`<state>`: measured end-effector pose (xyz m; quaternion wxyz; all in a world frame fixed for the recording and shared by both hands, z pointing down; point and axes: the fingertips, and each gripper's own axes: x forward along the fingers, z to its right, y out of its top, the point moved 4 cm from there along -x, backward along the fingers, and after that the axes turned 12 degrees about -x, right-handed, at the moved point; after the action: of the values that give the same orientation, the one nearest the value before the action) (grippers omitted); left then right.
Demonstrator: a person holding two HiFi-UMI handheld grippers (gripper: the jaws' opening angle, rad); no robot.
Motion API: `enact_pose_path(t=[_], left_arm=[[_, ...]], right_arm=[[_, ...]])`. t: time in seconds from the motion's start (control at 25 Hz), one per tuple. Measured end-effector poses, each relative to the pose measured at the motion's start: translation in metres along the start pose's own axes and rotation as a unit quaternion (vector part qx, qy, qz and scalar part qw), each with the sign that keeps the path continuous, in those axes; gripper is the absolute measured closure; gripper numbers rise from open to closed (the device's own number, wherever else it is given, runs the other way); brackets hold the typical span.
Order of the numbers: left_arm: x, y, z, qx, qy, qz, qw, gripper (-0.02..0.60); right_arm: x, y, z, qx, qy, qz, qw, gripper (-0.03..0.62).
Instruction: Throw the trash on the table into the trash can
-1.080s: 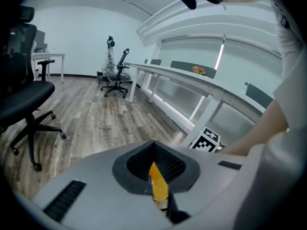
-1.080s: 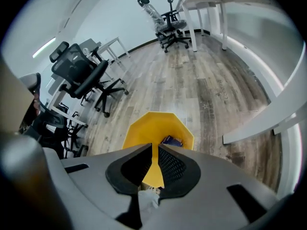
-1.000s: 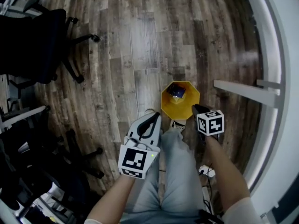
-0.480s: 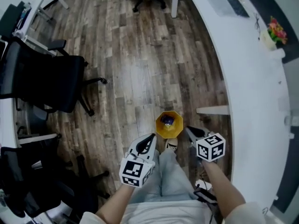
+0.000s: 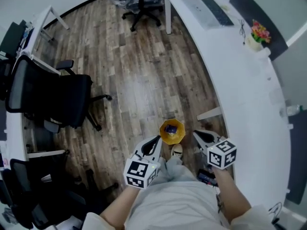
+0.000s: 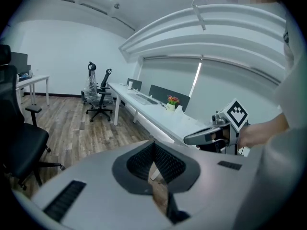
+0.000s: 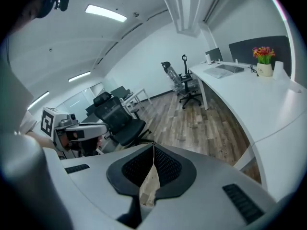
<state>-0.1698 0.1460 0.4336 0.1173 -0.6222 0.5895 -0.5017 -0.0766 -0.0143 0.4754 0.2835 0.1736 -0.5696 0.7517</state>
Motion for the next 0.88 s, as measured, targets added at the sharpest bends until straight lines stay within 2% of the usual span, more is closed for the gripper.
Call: enact_pose_path(t=[0.2,0.48,0.88], left_arm=[[-0.013,0.004,0.009,0.003,0.001,-0.005,1.0,0.581],[-0.023,0.025,0.023,0.017,-0.012,0.015,0.9997,0.581],[-0.025,0.044,0.022,0.021,-0.011,0.037,0.9991,0.581]], right_arm=[[-0.019,0.003,-0.015,0.0,-0.004,0.018,1.0,0.56],[-0.042,0.027,-0.026,-0.012,0.003,0.052,0.999,0.562],[-0.04,0.046,-0.032,-0.028,0.007,0.067,0.997,0.563]])
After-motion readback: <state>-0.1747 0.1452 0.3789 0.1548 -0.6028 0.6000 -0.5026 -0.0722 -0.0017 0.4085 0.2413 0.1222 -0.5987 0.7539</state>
